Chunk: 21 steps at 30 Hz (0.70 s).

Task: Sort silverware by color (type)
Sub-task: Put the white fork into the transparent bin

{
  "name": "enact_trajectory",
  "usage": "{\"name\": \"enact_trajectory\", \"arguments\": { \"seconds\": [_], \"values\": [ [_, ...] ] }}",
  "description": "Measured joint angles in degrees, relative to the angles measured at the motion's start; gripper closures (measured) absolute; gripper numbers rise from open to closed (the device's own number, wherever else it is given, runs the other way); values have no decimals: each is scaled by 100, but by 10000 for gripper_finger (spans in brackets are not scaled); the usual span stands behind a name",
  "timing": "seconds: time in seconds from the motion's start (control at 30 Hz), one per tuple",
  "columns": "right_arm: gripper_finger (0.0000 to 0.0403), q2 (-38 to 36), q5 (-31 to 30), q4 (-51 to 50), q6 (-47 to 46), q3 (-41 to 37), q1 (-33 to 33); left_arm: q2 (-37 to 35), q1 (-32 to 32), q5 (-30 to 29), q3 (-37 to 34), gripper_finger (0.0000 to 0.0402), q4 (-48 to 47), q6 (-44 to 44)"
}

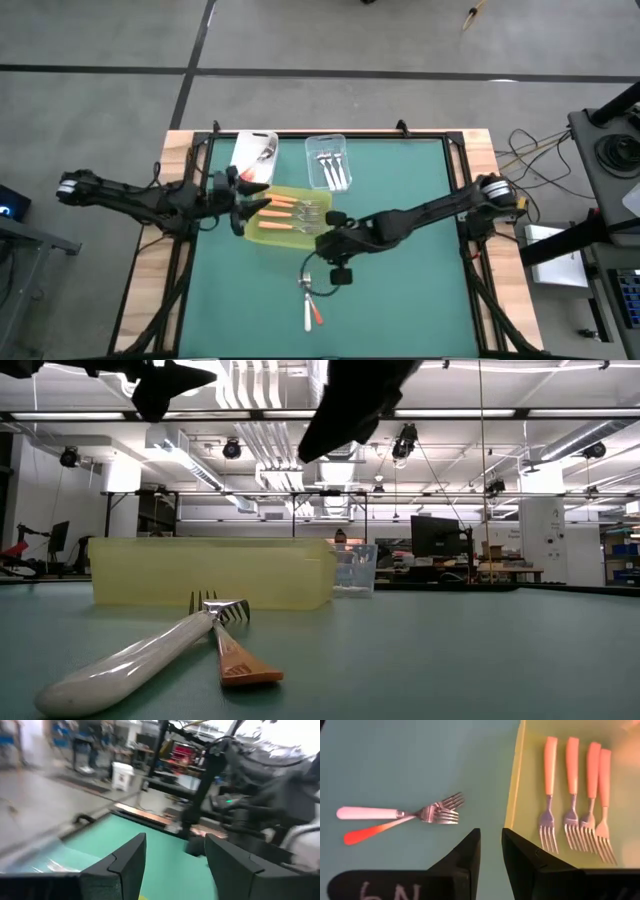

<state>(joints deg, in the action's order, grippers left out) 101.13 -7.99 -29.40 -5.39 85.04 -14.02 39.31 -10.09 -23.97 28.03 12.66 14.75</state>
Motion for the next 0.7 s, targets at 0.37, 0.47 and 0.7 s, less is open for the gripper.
{"name": "enact_trajectory", "arguments": {
  "seconds": [0.37,0.47,0.7],
  "values": [
    [335,-1372,-13,1368,516,-1866,0,594,-4,162,42,216,226,2112],
    [335,-1703,-11,1675,736,-2246,0,956,-40,160,251,216,230,2532],
    [335,-2527,-7,2301,1100,-3076,0,2146,-456,153,1212,216,-42,3014]
  ]
}}
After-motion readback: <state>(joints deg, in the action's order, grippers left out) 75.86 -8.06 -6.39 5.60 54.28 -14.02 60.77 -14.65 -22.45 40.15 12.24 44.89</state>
